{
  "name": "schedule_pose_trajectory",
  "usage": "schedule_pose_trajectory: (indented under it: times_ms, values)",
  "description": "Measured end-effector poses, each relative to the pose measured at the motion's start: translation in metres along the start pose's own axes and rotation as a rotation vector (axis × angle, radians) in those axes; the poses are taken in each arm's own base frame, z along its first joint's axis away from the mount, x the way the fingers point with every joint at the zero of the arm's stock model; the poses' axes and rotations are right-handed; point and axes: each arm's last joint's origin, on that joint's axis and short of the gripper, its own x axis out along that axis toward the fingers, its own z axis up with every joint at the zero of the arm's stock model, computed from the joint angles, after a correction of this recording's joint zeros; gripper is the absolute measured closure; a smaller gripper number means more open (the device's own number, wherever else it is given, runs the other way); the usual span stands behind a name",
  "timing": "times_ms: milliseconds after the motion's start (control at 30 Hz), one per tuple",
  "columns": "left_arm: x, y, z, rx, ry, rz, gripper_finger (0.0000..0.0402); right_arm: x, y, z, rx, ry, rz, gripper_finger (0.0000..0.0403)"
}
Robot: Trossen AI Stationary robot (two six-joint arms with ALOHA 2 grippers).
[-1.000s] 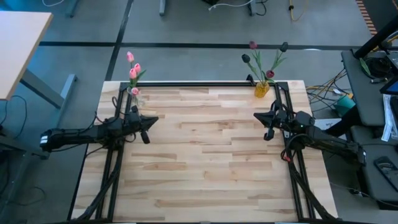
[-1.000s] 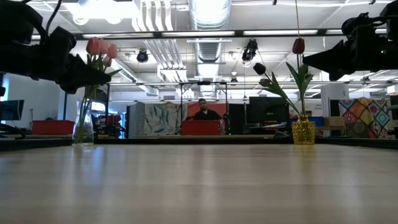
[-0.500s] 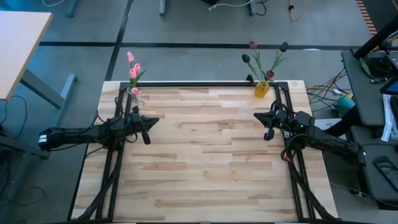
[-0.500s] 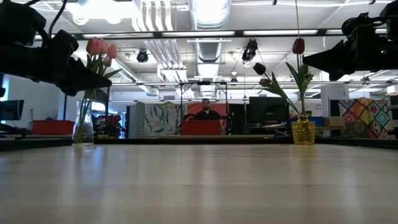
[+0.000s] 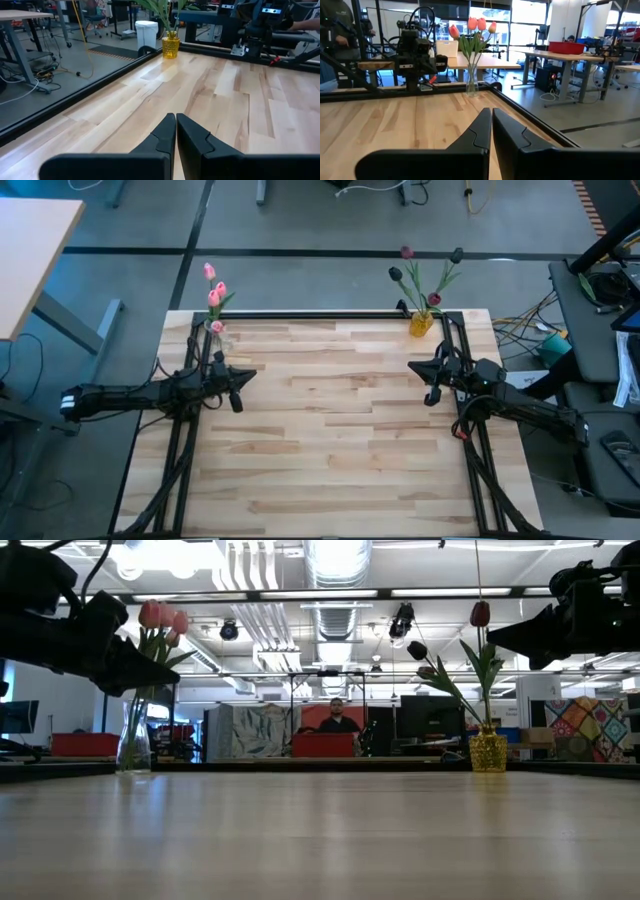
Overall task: Sort flowers into vase by color
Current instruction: Return to Home Position
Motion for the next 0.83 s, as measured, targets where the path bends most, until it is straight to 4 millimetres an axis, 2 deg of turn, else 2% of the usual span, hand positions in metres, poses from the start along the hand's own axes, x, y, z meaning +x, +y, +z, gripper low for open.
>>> schedule_pose_trajectory:
  times_ms: [833]
  values:
    - [0.0012, -0.0003, -0.0016, 0.006, 0.019, 0.001, 0.0402, 0.0000, 0.0000, -0.0001, 0.002, 0.000, 0.000, 0.0394]
